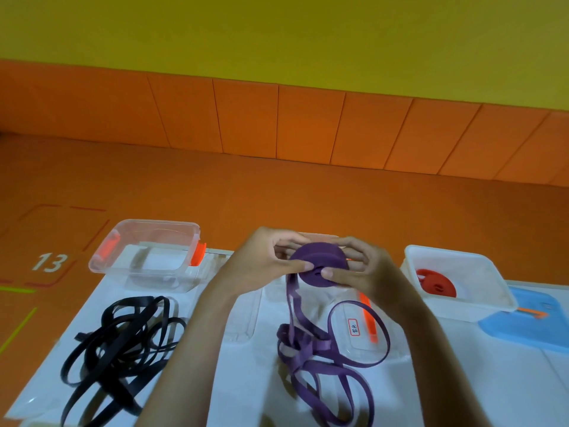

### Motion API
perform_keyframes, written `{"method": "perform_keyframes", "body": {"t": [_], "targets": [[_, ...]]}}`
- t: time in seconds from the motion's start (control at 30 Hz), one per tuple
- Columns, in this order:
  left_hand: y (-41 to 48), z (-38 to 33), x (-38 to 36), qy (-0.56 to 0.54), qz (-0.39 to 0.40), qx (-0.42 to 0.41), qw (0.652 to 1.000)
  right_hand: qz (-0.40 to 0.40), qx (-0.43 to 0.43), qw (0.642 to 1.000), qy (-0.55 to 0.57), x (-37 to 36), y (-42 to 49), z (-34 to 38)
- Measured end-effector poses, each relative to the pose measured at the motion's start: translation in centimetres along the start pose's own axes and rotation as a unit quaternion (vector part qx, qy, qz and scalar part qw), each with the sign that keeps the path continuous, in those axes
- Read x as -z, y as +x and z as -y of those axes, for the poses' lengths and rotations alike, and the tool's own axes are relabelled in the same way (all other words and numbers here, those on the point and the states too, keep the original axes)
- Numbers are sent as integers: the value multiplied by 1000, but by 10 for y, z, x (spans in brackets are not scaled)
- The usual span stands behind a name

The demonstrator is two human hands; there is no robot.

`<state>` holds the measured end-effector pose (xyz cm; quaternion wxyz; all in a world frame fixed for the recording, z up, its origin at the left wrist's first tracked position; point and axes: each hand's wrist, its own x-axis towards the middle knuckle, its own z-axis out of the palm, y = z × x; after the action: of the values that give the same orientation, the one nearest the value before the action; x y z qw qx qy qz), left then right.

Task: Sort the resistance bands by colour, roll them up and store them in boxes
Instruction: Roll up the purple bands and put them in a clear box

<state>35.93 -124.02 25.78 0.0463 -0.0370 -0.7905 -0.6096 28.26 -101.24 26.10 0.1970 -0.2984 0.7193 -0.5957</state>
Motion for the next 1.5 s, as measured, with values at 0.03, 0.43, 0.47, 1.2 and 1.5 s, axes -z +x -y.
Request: {"method": "perform_keyframes", "body": {"t": [0.03, 0.43, 0.47, 1.2, 1.5], "targets": [[0, -1, -3, -7, -6, -3, 1000, -8, 12, 1000, -1, 3, 1, 2], [-3, 0, 2, 52, -30, -23, 998, -40, 17, 998, 46, -3, -3, -11], [-4, 0, 0, 21, -43, -19, 999, -61, 18, 995, 83, -4, -4, -11], [-4, 1, -16, -75, -65, -40, 994, -92, 20, 990, 106, -5, -4, -24], [-1, 2, -11, -56, -14, -19, 998, -64, 34, 997, 6, 3, -3, -27]]}}
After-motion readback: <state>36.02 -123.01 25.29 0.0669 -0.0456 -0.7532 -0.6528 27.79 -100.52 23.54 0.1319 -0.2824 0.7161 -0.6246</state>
